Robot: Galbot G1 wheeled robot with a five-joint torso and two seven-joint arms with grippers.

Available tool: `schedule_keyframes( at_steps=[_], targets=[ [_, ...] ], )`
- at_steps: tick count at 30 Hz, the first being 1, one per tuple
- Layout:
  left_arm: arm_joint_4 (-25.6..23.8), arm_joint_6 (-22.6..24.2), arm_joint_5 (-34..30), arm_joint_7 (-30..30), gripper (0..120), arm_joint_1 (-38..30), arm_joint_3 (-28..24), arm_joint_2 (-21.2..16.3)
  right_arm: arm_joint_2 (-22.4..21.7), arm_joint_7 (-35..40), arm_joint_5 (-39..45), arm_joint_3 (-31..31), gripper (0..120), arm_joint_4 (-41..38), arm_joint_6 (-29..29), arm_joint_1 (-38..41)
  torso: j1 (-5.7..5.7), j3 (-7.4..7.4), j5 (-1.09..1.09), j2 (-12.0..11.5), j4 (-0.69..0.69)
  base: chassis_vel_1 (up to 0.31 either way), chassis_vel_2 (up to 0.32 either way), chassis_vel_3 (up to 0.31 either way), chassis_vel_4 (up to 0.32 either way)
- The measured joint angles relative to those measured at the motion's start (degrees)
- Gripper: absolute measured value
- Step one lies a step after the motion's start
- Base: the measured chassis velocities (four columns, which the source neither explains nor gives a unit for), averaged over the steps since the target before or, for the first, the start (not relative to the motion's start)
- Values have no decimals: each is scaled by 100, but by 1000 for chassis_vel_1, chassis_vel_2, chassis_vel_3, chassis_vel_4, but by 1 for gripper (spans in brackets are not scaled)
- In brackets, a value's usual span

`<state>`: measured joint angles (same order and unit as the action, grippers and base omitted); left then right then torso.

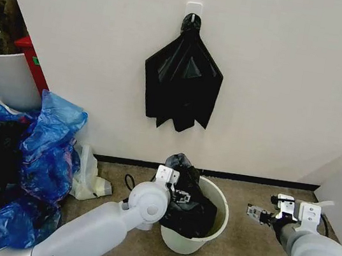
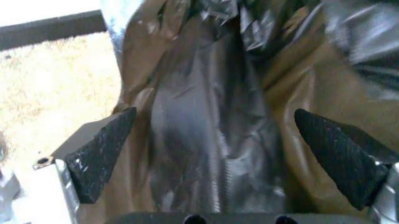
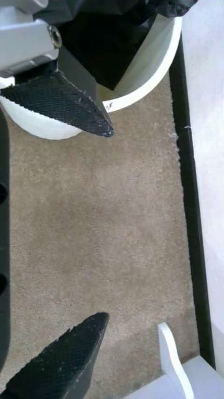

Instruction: Place the garbage bag over the trash bin.

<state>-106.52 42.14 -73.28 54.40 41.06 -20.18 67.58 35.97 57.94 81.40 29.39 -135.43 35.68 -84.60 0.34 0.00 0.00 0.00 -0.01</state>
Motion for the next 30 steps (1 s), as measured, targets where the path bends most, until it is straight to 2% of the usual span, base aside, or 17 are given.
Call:
schedule_keyframes(
  at_steps=[10, 19, 30],
  targets=[
    [257, -19, 74, -50, 100, 92, -22, 137, -30, -22, -3, 37, 100, -15, -1, -39, 0, 0, 0, 0, 0, 0, 0, 0, 0],
    [514, -139, 218, -205, 90, 147, -50, 205, -14, -59, -14, 100, 100, -30, -5, -92, 0, 0, 0, 0, 0, 0, 0, 0, 0],
    [677, -319, 329, -339, 48, 199, -70, 269, -4, -89, -56, 137, 100, -24, -10, -112, 0, 0, 0, 0, 0, 0, 0, 0, 0]
  ],
)
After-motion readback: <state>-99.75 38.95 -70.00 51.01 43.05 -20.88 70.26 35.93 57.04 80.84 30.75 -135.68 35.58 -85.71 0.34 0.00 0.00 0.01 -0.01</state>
